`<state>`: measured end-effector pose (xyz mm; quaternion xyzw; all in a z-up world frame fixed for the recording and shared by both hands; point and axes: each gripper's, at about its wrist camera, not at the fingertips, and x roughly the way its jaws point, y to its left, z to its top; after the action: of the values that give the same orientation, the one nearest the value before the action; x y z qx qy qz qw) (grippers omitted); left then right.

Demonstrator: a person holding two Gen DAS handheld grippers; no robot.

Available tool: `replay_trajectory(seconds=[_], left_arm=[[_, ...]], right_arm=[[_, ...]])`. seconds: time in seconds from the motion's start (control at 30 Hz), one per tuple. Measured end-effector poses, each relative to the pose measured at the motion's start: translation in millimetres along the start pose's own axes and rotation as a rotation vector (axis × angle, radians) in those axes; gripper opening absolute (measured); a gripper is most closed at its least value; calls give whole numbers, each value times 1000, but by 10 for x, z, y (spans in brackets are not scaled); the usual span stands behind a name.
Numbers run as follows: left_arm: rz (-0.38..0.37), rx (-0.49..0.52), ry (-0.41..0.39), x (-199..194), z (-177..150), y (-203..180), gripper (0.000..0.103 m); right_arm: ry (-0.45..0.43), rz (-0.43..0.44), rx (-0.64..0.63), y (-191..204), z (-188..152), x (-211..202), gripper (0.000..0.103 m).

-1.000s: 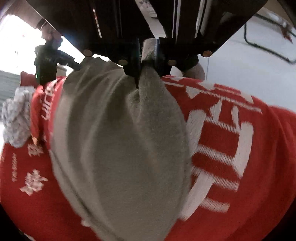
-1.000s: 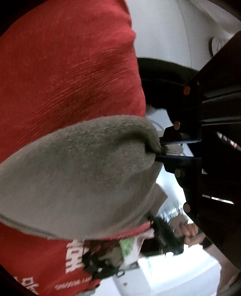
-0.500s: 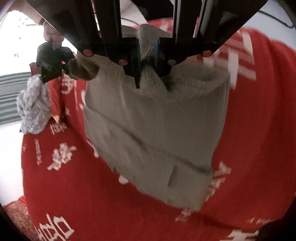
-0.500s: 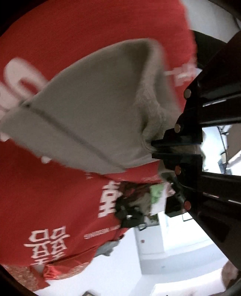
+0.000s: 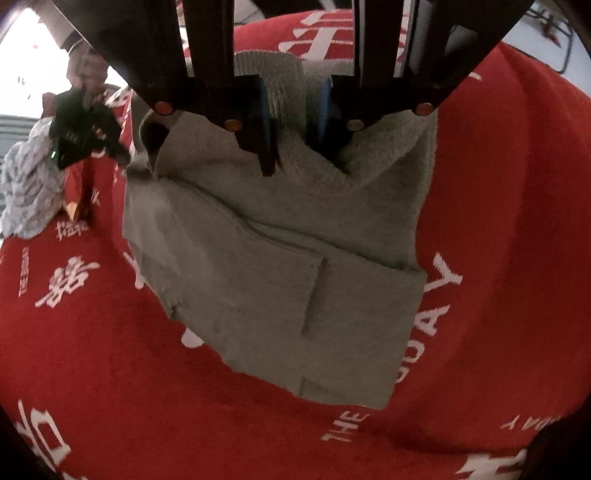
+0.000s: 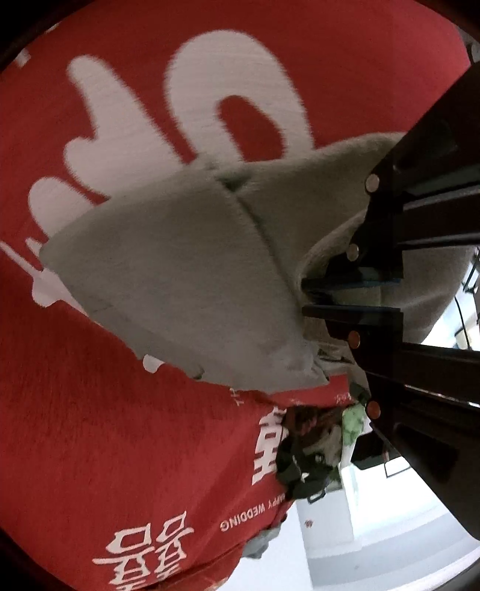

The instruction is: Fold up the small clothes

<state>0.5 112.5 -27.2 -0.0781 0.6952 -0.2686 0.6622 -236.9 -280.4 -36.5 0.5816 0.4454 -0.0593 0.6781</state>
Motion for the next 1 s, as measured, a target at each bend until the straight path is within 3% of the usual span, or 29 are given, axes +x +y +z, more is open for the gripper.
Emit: replay_trajectory(seconds=[0.13,0.2,0.27,0.37,0.57,0.73,0.8,0.97,1.0], left_arm=[[52,71,26,-64,50,-208,22],[76,103,46,-83,84,-287,23],[105,144,64,-94,107,-382,28],[183,222,13,-197,87,-499,94],[291,369,-7,-216,5,-594,95],[323,564,55,-81,-101,-618,95],[310,567,70,31,-6,-621,95],[212,437,84,418,470,-598,94],[199,426,90,478,517,-604,85]], right_arm=[[-7,-27,-36,154,211,-48,11],[2,-64,-85,264,292,-73,23],[18,-108,-139,375,337,-71,63],[70,-182,-237,486,298,15,64],[151,-355,-341,470,82,312,64],[114,-438,-369,511,-67,313,64],[85,-464,-363,519,-83,288,64],[-5,-528,-335,534,-5,283,64],[-10,-527,-333,531,13,282,64]])
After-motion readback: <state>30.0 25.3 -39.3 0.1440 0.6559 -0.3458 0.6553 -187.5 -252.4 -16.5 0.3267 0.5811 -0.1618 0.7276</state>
